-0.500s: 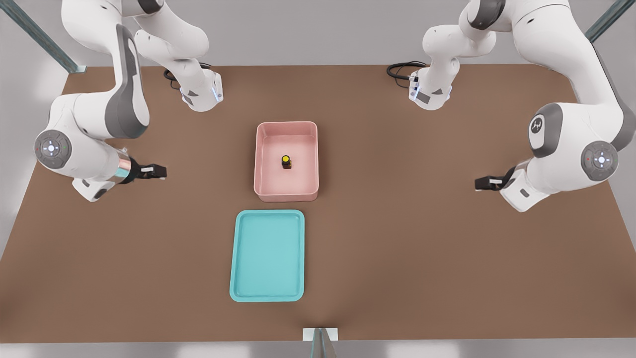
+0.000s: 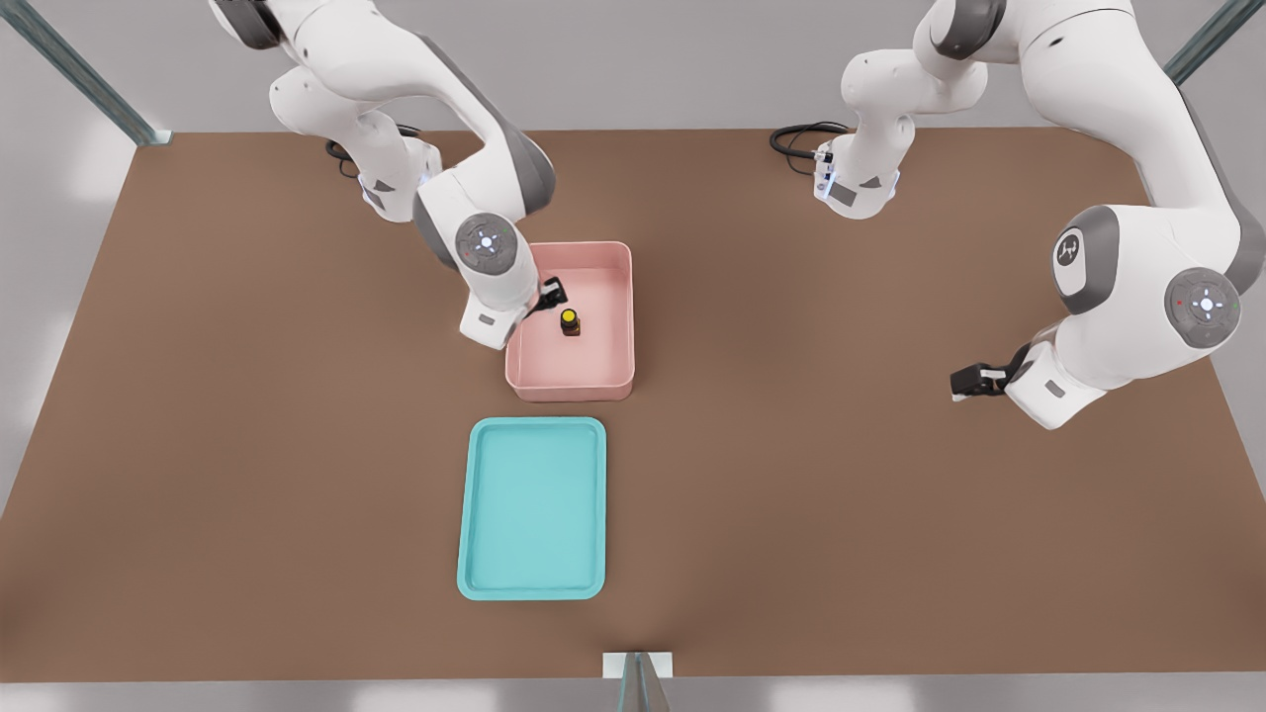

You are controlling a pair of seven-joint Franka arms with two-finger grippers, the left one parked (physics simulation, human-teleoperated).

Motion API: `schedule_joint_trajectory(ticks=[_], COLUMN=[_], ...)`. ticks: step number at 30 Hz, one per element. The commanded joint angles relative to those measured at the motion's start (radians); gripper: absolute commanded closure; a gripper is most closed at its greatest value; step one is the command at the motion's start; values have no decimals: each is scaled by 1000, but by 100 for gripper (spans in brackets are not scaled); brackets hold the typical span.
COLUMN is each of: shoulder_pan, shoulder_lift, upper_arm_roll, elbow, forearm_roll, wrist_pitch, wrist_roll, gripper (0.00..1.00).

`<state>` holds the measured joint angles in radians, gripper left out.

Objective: The left arm remains still, and the right arm places the button from the box into the tray

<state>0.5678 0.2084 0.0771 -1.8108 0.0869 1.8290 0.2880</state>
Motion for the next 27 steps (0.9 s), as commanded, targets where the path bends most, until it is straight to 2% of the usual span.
schedule_joint_trajectory(ticks=[1, 5, 7, 10, 16, 23, 27], shoulder_pan=[9, 112, 133, 135, 155, 162, 165], shoulder_lift=[-9, 0, 14, 23, 78, 80, 101], upper_arm_roll=[9, 10, 9, 9, 7, 1, 1], elbow=[-88, -176, -200, -283, -303, -374, -372], forearm_roll=[79, 122, 142, 143, 139, -33, -53], wrist_pitch=[291, 440, 493, 590, 613, 624, 624], wrist_roll=[565, 824, 858, 862, 862, 827, 801], gripper=[0, 0, 0, 0, 0, 0, 0])
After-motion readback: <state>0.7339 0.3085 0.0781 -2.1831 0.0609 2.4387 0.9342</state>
